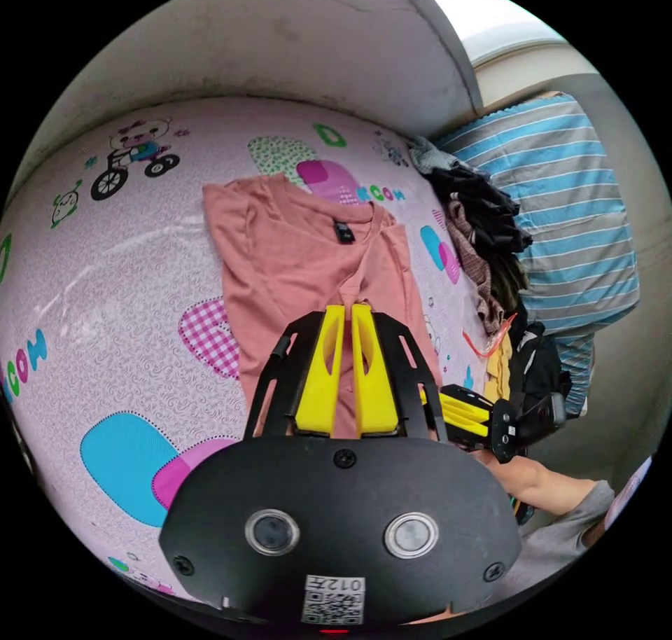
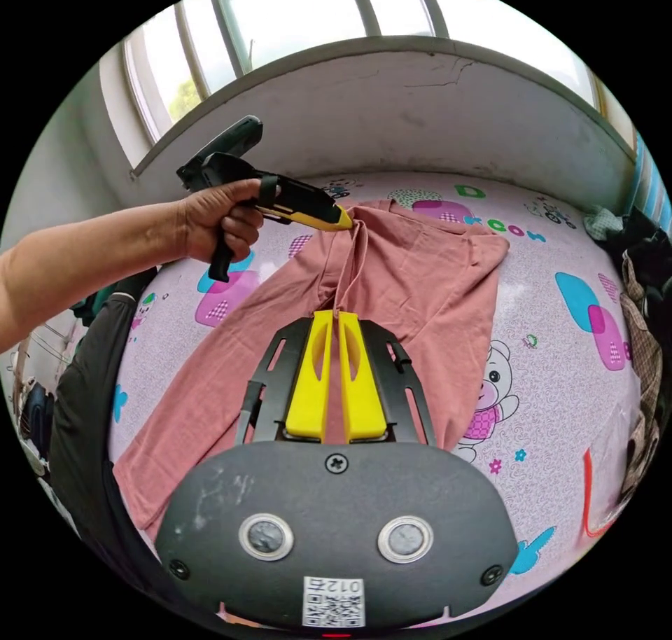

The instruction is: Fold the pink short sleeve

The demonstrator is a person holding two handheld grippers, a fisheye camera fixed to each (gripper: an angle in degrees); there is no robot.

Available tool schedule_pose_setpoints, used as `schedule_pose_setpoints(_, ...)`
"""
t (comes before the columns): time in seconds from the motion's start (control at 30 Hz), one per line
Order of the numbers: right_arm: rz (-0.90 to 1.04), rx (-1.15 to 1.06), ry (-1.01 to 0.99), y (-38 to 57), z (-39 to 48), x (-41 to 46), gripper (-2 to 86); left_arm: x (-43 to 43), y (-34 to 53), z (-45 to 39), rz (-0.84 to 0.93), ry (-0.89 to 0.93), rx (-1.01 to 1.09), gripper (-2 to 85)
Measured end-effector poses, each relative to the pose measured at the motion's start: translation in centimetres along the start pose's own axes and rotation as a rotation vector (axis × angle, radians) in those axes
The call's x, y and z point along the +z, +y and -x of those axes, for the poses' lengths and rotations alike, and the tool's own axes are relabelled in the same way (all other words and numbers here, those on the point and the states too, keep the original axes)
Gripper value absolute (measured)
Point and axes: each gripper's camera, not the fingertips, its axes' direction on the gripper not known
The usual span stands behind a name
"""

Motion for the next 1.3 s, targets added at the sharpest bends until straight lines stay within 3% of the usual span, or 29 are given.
schedule_pose_setpoints(0.17,0.025,-0.102,0.068,1.2,2.7,2.1,-0.9,0.2,1.5,1.5,-0.021,0.023,-0.008,0.3)
schedule_pose_setpoints(0.33,0.091,-0.217,0.161,2.3,6.1,5.5,-0.7,-0.1,3.0,4.2,-0.046,-0.014,-0.146,0.6)
schedule_pose_setpoints(0.53,0.076,-0.260,0.035,3.9,8.1,5.6,-0.2,-1.2,6.2,6.3,-0.103,-0.047,-0.221,0.7)
schedule_pose_setpoints(0.73,0.082,-0.022,-0.057,8.4,5.6,0.9,0.0,-0.9,11.7,3.1,-0.077,-0.020,-0.077,0.8)
schedule_pose_setpoints(1.0,0.222,0.327,-0.078,19.0,2.0,-6.6,3.8,4.9,25.6,-4.2,0.134,0.022,0.071,0.9)
schedule_pose_setpoints(1.3,0.530,0.275,-0.016,25.1,7.1,-9.2,6.0,9.7,31.2,-6.8,0.203,0.081,0.024,0.9)
